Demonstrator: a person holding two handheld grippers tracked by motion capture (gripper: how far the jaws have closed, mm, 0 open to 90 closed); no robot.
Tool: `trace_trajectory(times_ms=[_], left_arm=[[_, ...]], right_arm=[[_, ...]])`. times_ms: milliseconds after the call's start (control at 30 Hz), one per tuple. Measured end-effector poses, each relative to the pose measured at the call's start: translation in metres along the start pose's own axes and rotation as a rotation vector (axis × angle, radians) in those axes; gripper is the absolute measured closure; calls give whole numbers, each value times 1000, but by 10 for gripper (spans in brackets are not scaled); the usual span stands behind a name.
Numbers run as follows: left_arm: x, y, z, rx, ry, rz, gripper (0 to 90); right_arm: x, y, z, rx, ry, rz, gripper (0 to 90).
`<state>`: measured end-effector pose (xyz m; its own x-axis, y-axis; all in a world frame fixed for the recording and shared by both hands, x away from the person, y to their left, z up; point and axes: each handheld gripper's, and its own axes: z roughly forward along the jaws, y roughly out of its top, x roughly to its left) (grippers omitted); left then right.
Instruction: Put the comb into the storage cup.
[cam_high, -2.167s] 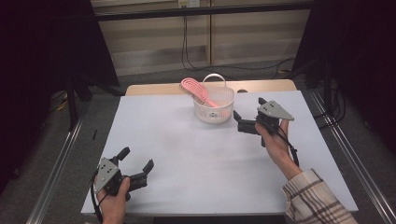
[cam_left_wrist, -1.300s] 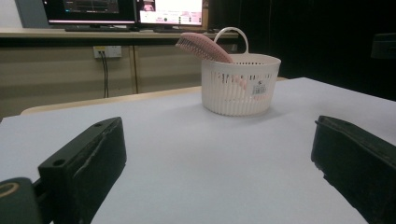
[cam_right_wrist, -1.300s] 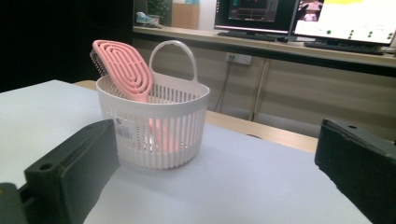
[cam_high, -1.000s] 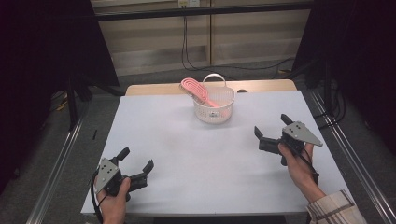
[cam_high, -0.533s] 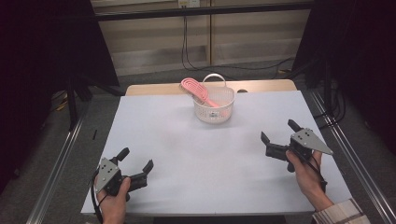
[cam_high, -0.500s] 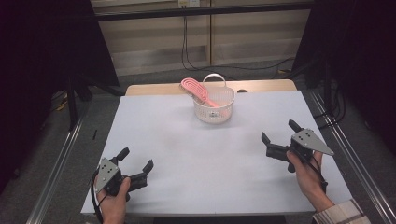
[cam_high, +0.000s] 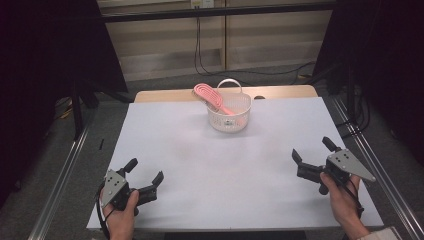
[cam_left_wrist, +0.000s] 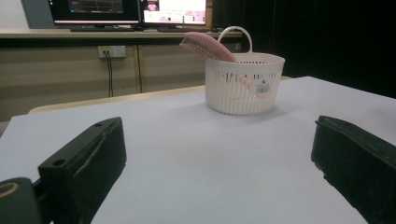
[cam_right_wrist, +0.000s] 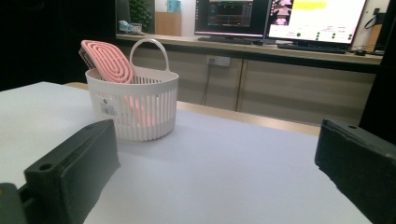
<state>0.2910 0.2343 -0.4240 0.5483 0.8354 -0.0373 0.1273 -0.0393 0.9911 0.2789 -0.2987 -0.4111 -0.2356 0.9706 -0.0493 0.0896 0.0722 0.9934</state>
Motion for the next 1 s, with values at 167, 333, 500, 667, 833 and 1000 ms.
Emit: trace_trajectory(times_ms=[167,333,500,667,833,1000], left_arm=[[0,0,-2,7,10,5,34],[0,0,-2,2,11,6,34],[0,0,-3,7,14,2,34],[0,0,-3,5,18,0,34],[1,-1,-4,12,25,7,34],[0,-1,-2,12,16,6,34]], right_arm=[[-3,-1,-9,-4,-2,6,0],[-7,-4,-19,-11,-8,19,0],[-10,-8,-28,-14,-24,22,0],[-10,-12,-35,-5,-24,8,0],[-11,-15,-41,2,-27,12,0],[-10,-18,-39,9,-33,-7,0]])
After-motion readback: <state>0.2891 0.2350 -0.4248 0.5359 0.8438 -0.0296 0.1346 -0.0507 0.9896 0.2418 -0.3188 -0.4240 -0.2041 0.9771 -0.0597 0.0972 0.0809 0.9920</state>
